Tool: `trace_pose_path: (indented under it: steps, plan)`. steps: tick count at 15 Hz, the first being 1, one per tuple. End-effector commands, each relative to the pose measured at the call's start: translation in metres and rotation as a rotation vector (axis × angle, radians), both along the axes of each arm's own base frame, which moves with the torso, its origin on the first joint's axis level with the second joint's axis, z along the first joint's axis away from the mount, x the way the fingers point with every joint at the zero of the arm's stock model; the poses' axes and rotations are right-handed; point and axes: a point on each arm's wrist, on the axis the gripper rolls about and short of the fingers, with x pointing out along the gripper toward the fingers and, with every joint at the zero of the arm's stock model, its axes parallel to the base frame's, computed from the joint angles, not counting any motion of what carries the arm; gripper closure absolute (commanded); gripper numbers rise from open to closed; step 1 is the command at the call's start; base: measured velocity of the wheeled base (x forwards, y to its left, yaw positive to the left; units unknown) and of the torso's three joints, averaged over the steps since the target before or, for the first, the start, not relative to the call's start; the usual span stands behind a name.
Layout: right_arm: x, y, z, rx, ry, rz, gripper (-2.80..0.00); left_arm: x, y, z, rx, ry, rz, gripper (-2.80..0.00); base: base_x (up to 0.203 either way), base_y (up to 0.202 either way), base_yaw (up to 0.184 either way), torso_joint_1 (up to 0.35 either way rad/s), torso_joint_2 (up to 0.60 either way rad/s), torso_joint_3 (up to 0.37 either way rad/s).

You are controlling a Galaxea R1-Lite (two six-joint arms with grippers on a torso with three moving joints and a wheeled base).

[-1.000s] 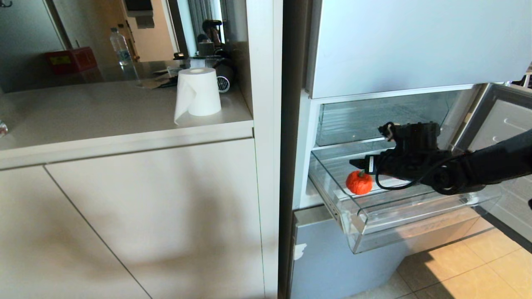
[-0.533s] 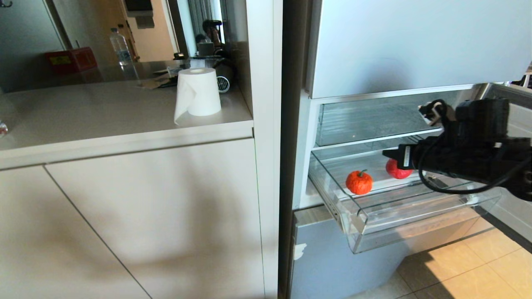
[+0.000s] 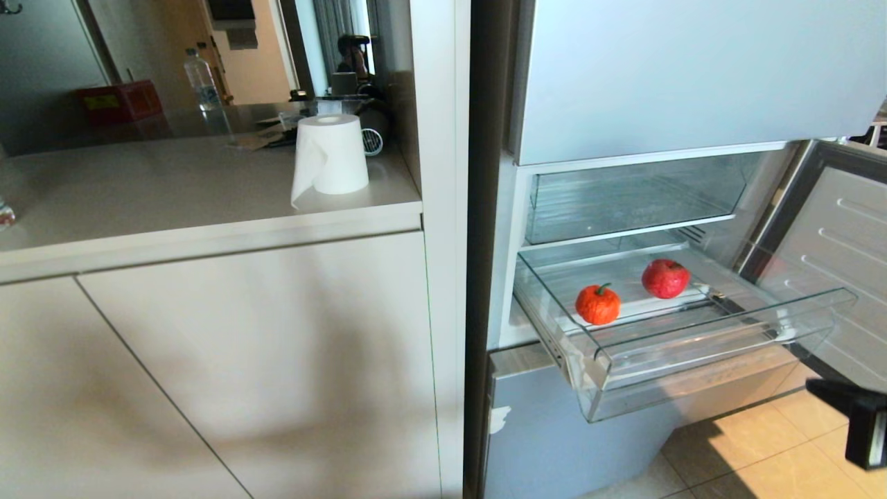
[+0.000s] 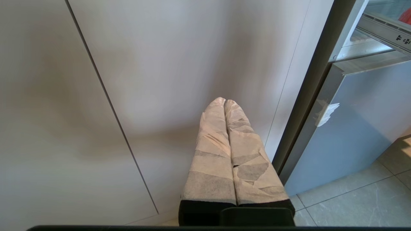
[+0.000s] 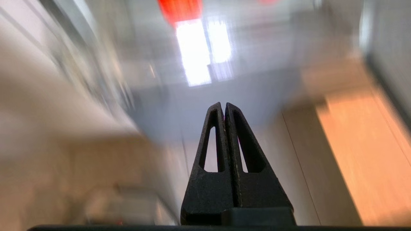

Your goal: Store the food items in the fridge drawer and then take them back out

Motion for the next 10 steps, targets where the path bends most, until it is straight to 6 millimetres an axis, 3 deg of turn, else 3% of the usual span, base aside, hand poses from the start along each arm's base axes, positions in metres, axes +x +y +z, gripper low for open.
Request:
trace_pose_path:
  steps: [1,3,5,10]
  plan:
    - [-0.033,-0.005,-0.026,-0.006,0.014,-0.017,0.00,0.000,0.000,0.000,0.000,0.001,0.001,0.00,0.000,0.000,0.000,0.000,0.00,0.000]
    - [-0.034,-0.005,-0.044,-0.008,0.107,-0.026,0.00,0.000,0.000,0.000,0.000,0.001,0.000,0.00,0.000,0.000,0.000,0.000,0.00,0.000]
    - [-0.022,-0.002,-0.052,0.001,0.203,0.004,0.00,0.000,0.000,0.000,0.000,0.001,0.001,0.00,0.000,0.000,0.000,0.000,0.00,0.000]
    - [0.054,0.008,-0.073,0.005,0.345,0.027,0.00,0.000,0.000,0.000,0.000,0.001,0.000,0.00,0.000,0.000,0.000,0.000,0.00,0.000]
